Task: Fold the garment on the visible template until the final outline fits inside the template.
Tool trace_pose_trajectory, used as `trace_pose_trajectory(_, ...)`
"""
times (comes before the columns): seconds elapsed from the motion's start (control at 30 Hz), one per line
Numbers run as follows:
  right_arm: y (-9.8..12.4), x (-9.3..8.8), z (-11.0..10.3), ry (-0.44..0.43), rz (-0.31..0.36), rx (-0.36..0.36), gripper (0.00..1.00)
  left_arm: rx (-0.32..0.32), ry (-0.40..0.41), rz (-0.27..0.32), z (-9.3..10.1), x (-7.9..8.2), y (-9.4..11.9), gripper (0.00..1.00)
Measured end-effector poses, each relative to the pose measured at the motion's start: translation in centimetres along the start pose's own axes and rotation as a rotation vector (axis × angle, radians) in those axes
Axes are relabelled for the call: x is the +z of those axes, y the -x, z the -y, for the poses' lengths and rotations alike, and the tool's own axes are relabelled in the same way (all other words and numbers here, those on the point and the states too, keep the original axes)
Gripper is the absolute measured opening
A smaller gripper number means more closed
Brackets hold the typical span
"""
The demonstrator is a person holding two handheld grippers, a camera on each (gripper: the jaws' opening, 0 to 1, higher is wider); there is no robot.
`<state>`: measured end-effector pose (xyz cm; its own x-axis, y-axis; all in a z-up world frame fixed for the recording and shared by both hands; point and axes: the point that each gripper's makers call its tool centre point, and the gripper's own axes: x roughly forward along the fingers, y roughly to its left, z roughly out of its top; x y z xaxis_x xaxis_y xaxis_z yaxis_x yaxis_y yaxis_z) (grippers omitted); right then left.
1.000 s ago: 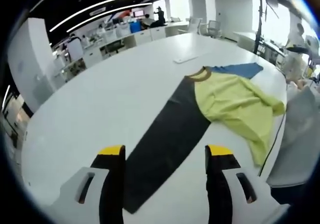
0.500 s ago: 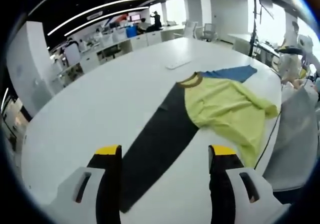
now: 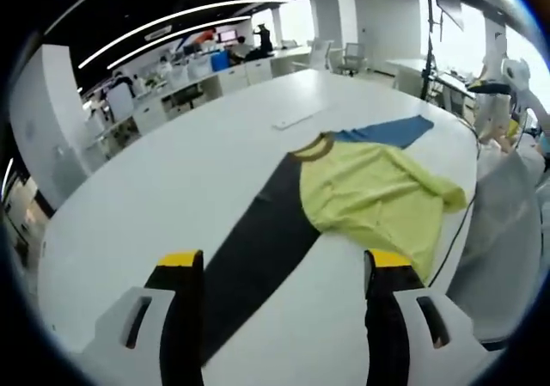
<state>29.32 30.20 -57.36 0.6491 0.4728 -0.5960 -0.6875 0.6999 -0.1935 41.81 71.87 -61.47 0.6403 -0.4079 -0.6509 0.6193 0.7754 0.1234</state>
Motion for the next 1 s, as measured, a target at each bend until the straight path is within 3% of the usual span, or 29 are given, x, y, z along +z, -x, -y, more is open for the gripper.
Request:
trace_pose_trajectory(0.57,0.5,-0.8,1.6,0.014,0.025,0.025,1.00,-0.038,0.005,0.064,3.9,2.9,0.4,0.79)
trace_pose_trajectory(1.0,0.1,-1.6,1.5,0.020,0.018,0.060,1.00,-0.056,-0.027,0.064,7.0,3.4,0.9,0.84)
